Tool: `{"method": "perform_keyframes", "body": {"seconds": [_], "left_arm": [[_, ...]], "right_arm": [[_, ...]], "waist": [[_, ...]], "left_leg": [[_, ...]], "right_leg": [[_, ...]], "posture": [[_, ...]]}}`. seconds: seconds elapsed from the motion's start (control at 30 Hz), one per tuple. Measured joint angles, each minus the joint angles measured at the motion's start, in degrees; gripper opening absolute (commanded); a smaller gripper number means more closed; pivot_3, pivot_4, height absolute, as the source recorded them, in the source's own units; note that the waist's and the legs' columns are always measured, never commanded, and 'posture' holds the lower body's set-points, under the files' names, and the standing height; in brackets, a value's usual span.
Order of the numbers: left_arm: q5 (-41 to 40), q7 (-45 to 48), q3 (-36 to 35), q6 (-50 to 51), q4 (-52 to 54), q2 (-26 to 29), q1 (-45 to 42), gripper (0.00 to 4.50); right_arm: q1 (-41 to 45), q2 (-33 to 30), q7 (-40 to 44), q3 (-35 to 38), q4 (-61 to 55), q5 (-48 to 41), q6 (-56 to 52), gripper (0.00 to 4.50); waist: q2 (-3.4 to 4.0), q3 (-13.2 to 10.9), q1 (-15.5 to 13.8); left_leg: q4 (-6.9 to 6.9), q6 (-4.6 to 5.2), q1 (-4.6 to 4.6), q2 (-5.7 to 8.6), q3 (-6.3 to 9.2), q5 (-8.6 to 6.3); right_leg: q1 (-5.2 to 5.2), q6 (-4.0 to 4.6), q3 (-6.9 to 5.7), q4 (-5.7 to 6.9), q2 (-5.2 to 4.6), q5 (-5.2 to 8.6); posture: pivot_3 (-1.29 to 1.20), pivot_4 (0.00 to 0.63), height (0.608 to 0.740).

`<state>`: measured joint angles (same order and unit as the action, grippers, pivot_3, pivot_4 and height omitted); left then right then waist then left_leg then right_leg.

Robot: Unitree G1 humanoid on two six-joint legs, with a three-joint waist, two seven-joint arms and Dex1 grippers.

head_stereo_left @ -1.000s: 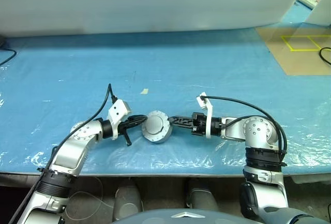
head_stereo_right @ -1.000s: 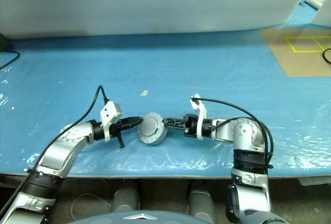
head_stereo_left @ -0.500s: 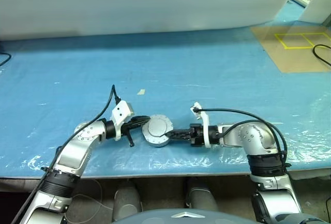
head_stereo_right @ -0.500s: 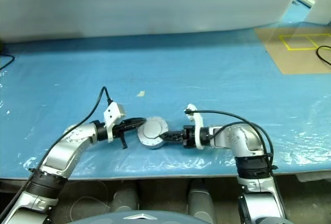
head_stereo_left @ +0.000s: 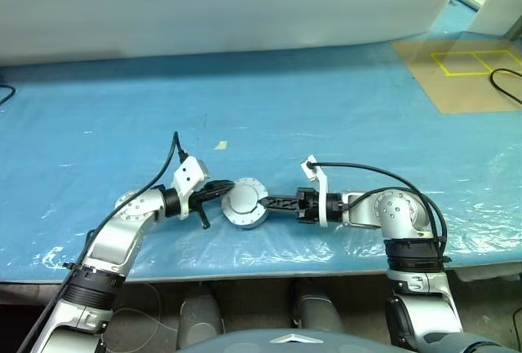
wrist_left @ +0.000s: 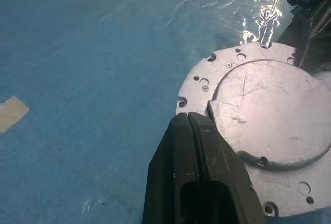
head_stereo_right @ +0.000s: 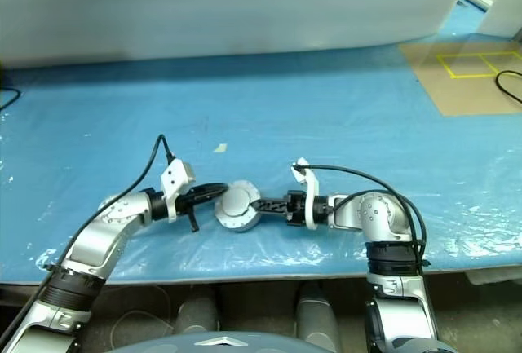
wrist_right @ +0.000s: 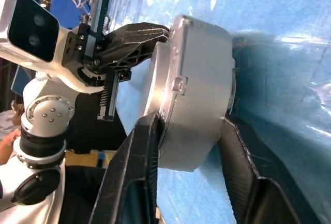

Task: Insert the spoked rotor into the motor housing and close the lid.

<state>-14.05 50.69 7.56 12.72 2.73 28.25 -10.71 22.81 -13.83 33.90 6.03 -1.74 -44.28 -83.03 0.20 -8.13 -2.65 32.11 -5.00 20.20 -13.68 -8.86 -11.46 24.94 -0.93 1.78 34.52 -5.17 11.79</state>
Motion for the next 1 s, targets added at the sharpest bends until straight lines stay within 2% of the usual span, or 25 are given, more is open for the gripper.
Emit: {"method": "perform_keyframes", "body": {"seconds": [0.2,0.3,0.43,0.63,0.73,1.0], "left_arm": [[-5.28,-3.22,-3.74,4.78,-0.37,-5.04,-0.02,0.0],[-10.12,-5.38,-8.08,8.81,-0.43,-6.75,-0.48,0.0],[-18.72,-10.06,-16.74,15.07,-0.45,-9.2,-3.08,0.0],[-25.77,-14.35,-21.95,22.28,-0.67,-10.17,-3.8,0.0],[-29.15,-16.2,-23.62,26.2,-0.74,-10.82,-2.83,0.62],[-40.49,-23.2,-29.1,34.35,-1.01,-15.03,-3.63,3.38]], "right_arm": [[0.15,-0.15,0.22,-0.29,-0.08,-0.88,-0.14,1.3],[0.34,0.51,0.21,0.66,-0.04,-1.55,-0.6,1.3],[1.14,3.86,-1.66,4.62,1.64,-2.29,-1.78,1.3],[5.71,9.95,-6.63,13.83,6.16,-3.81,-0.53,1.3],[8.36,11.79,-9.69,19.52,8.28,-5.42,1.27,1.3],[9.79,15.72,-16.43,25.79,10.13,-6.58,6.08,1.3]], "waist": [[-0.01,-0.01,0.21],[-0.04,-0.02,0.26],[-0.11,-0.08,0.17],[-0.21,-0.23,-0.03],[-0.22,-0.25,-0.17],[-0.27,-0.29,-0.51]], "left_leg": [[0.01,-0.01,0.16,-0.04,0.0,0.0],[0.01,-0.01,0.39,-0.06,0.0,0.01],[0.06,-0.01,0.53,-0.05,0.02,0.01],[0.08,-0.02,0.73,-0.05,0.03,0.01],[0.08,-0.03,0.78,-0.05,0.04,0.01],[0.07,-0.11,0.83,-0.06,0.1,-0.04]], "right_leg": [[0.15,0.07,-0.01,0.0,0.05,-0.04],[0.33,0.12,-0.04,0.0,0.08,-0.03],[0.41,0.13,-0.07,-0.03,0.07,-0.03],[0.53,0.13,-0.11,-0.06,0.05,-0.03],[0.53,0.12,-0.13,-0.06,0.05,-0.04],[0.52,0.01,-0.19,-0.03,0.06,-0.11]], "posture": [[0.0,0.15,0.74],[0.0,0.15,0.74],[0.0,0.15,0.74],[0.0,0.15,0.74],[0.0,0.15,0.74],[0.0,0.15,0.74]]}}
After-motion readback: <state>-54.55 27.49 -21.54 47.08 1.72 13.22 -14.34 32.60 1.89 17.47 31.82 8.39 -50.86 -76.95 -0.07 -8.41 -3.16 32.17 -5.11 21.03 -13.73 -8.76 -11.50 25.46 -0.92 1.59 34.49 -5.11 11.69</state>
